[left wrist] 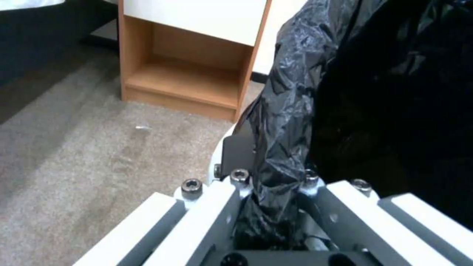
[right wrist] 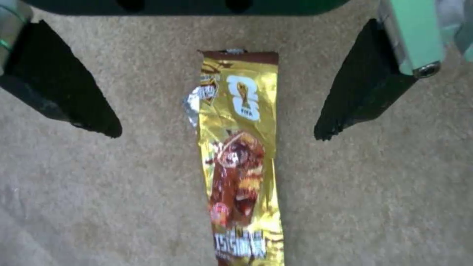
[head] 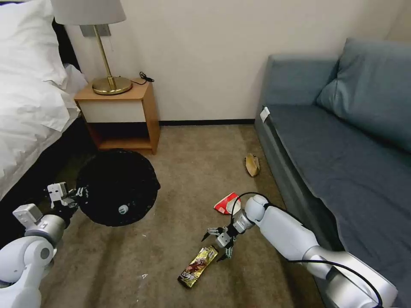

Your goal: Pick up the trash bin, then pick up the garbage on the floor and place it into the trash bin.

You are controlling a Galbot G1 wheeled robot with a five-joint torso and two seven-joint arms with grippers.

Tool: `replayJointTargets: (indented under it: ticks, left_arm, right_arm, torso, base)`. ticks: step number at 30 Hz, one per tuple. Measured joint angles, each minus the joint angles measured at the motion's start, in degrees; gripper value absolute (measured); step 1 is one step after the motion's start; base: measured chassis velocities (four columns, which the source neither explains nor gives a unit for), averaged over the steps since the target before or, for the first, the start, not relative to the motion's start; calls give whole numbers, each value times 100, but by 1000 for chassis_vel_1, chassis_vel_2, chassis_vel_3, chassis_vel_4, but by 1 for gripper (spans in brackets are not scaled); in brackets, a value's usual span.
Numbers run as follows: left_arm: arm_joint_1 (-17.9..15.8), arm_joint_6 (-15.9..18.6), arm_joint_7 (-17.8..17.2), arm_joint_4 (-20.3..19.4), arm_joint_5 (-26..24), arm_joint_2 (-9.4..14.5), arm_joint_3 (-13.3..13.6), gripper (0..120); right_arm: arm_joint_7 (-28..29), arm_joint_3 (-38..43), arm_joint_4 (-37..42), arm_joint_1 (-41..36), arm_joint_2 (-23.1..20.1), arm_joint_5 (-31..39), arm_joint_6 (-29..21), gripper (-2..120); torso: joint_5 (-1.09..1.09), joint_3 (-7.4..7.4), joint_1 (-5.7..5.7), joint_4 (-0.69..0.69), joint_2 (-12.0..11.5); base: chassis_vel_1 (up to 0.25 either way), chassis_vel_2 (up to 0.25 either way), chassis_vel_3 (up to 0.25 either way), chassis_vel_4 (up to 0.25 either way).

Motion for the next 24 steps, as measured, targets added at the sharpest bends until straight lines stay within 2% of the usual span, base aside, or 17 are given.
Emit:
replayJointTargets:
  ticks: [5,9,15,24]
  left_arm:
    - [28,3,-30,-68,2,-9,-2,2]
    - [102,8,-34,-113,-7,8,-27,2]
    - [62,8,-36,-112,-23,38,-18,2]
    - [33,7,-39,-68,-14,5,12,2]
  right_arm:
    - [65,26,-158,10,136,-276,42,100]
    - [278,290,-803,127,448,-906,265,100]
    - [519,226,-1137,305,598,-1075,342,100]
    - [565,144,-1333,312,676,-1200,356,100]
  torso:
    - [0,0,0,0,0]
    - [0,0,0,2,0]
    - [0,0,0,1,0]
    - [-1,0,0,1,0]
  base:
    - [0,0,0,0]
    - [0,0,0,0]
    - [0,0,0,0]
    - [0,0,0,0]
